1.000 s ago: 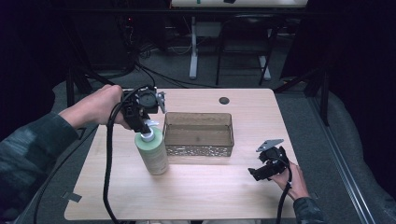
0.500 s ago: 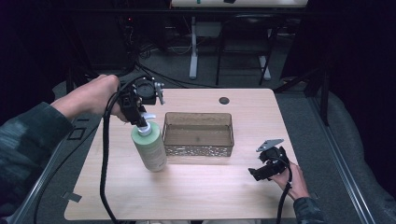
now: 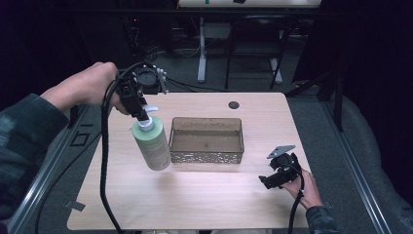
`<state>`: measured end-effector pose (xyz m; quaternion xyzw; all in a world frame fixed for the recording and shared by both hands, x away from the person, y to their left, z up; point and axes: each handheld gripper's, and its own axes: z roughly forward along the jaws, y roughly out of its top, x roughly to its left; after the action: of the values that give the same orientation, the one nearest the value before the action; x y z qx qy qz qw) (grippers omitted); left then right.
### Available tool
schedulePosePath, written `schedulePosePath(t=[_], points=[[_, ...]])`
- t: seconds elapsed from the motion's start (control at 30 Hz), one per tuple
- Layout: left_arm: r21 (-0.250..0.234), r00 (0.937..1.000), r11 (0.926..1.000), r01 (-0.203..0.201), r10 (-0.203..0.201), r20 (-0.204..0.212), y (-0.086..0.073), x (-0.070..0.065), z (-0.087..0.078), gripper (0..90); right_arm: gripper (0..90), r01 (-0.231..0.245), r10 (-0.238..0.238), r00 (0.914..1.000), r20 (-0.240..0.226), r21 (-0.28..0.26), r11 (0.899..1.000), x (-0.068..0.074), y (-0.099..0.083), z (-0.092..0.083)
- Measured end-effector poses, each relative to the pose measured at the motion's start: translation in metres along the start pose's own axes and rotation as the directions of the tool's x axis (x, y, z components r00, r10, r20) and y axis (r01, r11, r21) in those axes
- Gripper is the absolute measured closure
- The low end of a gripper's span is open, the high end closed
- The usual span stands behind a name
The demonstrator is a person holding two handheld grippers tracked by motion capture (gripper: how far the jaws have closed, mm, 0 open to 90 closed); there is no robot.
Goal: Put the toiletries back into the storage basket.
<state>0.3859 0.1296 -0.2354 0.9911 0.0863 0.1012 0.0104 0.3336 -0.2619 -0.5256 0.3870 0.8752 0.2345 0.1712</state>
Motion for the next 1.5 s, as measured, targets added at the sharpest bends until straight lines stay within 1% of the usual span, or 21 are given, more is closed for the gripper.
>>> schedulePosePath(t=[0.07,0.1,0.13,0.17,0.23,0.43,0.5,0.53,0.57,0.63,0.67,0.77,0.8,0.93,1.07,1.23,1.27,1.3,1.5], points=[[0.007,0.9999,1.0,0.0,0.0,-0.012,0.001,0.001,-0.003,63.1,3.9,0.002,-0.002,1.0,-0.001,0.0,1.0,0.0,0.0,0.0],[0.008,1.0,1.0,0.001,-0.001,-0.008,0.002,0.002,-0.005,63.1,3.9,0.002,-0.002,1.0,0.0,0.002,1.0,0.0,0.0,0.0],[0.007,0.9999,1.0,0.001,-0.001,-0.017,0.003,0.003,-0.006,63.1,3.9,0.003,-0.003,1.0,0.0,0.003,1.0,0.0,0.0,0.0],[0.011,0.9999,0.9999,0.001,-0.001,-0.014,0.004,0.004,-0.007,63.1,4.0,0.003,-0.003,1.0,-0.001,0.001,1.0,0.0,0.0,0.0],[0.017,0.9997,0.9999,0.0,0.001,-0.025,0.006,0.006,-0.01,63.1,4.0,0.004,-0.004,1.0,0.0,0.002,1.0,0.0,0.0,0.0],[0.015,0.9995,0.9998,0.008,-0.008,-0.031,0.012,0.011,-0.017,63.1,4.0,0.005,-0.005,1.0,-0.001,0.003,1.0,0.0,0.0,0.0],[0.026,0.9995,0.9996,0.008,-0.007,-0.032,0.013,0.013,-0.018,63.1,4.0,0.006,-0.006,1.0,-0.001,0.003,1.0,0.0,0.0,0.0],[0.022,0.9993,0.9997,0.012,-0.011,-0.036,0.014,0.014,-0.017,63.1,4.0,0.006,-0.006,1.0,0.001,0.003,1.0,0.0,0.0,0.0],[0.029,0.9992,0.9995,0.012,-0.011,-0.039,0.016,0.014,-0.017,63.1,4.0,0.007,-0.007,1.0,0.001,0.001,1.0,0.0,0.0,0.0],[0.03,0.9992,0.9995,0.011,-0.01,-0.04,0.017,0.016,-0.018,63.1,4.0,0.007,-0.007,1.0,0.001,0.0,1.0,0.0,0.0,0.0],[0.03,0.9992,0.9994,0.016,-0.015,-0.038,0.018,0.016,-0.018,63.2,4.0,0.007,-0.007,1.0,0.002,0.001,1.0,0.0,0.0,0.0],[0.043,0.9991,0.999,0.014,-0.013,-0.041,0.02,0.019,-0.019,63.2,4.0,0.003,-0.003,1.0,-0.003,0.0,1.0,0.001,0.001,0.0],[0.038,0.9991,0.9991,0.019,-0.017,-0.039,0.02,0.019,-0.019,63.2,4.1,0.004,-0.004,1.0,-0.002,-0.001,1.0,0.001,0.001,0.0],[0.043,0.9989,0.9989,0.02,-0.018,-0.043,0.024,0.022,-0.021,63.2,4.1,0.004,-0.004,1.0,-0.004,0.003,1.0,0.001,0.001,0.0],[0.047,0.9984,0.9987,0.019,-0.016,-0.054,0.028,0.024,-0.023,63.2,4.1,0.006,-0.006,1.0,-0.003,0.003,1.0,0.001,0.001,0.001],[0.054,0.9978,0.9982,0.027,-0.023,-0.062,0.033,0.028,-0.023,63.2,4.1,0.006,-0.006,1.0,-0.003,0.004,1.0,0.001,0.001,0.001],[0.052,0.9979,0.9982,0.031,-0.027,-0.058,0.033,0.028,-0.022,63.2,4.1,0.007,-0.007,1.0,-0.002,0.004,1.0,0.001,0.001,0.001],[0.057,0.9977,0.9981,0.023,-0.02,-0.065,0.035,0.028,-0.022,63.2,4.1,0.007,-0.007,1.0,-0.002,0.003,1.0,0.001,0.001,0.001],[0.053,0.9977,0.9982,0.028,-0.025,-0.063,0.039,0.032,-0.021,63.2,4.2,0.006,-0.006,1.0,-0.003,0.004,1.0,0.001,0.001,0.001]])
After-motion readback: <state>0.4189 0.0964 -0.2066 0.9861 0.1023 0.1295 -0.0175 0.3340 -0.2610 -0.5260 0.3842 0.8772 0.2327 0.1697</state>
